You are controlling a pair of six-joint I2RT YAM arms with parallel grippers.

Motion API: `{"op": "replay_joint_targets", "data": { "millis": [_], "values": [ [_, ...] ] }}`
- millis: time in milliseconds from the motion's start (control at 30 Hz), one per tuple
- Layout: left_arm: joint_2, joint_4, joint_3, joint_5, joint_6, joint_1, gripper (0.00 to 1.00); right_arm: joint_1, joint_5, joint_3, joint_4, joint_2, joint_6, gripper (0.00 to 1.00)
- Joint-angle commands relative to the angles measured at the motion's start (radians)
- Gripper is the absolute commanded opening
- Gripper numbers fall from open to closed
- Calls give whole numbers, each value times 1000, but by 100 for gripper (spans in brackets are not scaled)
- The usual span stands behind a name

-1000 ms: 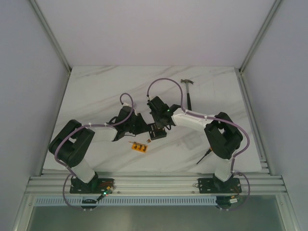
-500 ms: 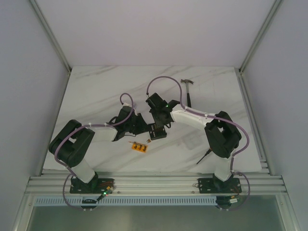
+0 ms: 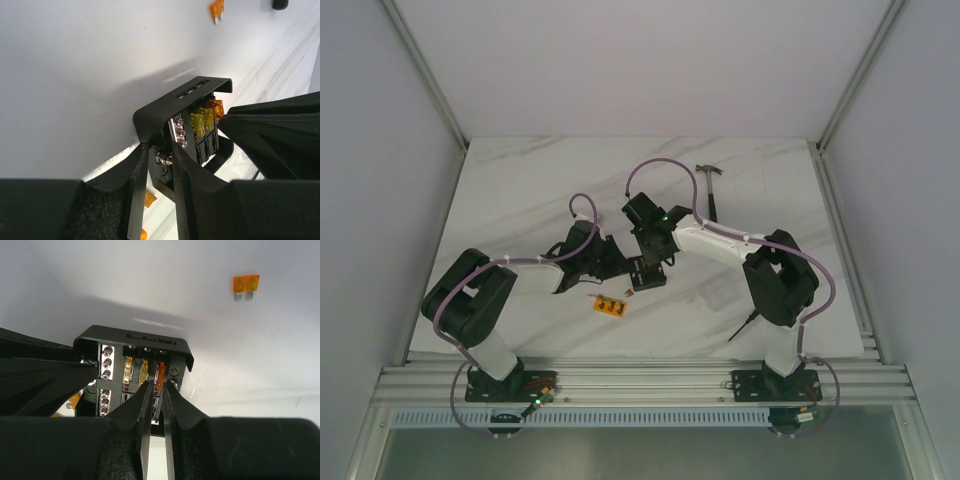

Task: Snap on the fuse box
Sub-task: Install the fuse at the fuse box base.

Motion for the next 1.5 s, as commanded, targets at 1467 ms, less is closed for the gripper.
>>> {"op": "replay_joint_targets", "data": {
  "millis": [1467],
  "values": [
    [21,-56,-11,-16,7,-7,34,-21,-23,97,-35,-17,-33,30]
  ]
}}
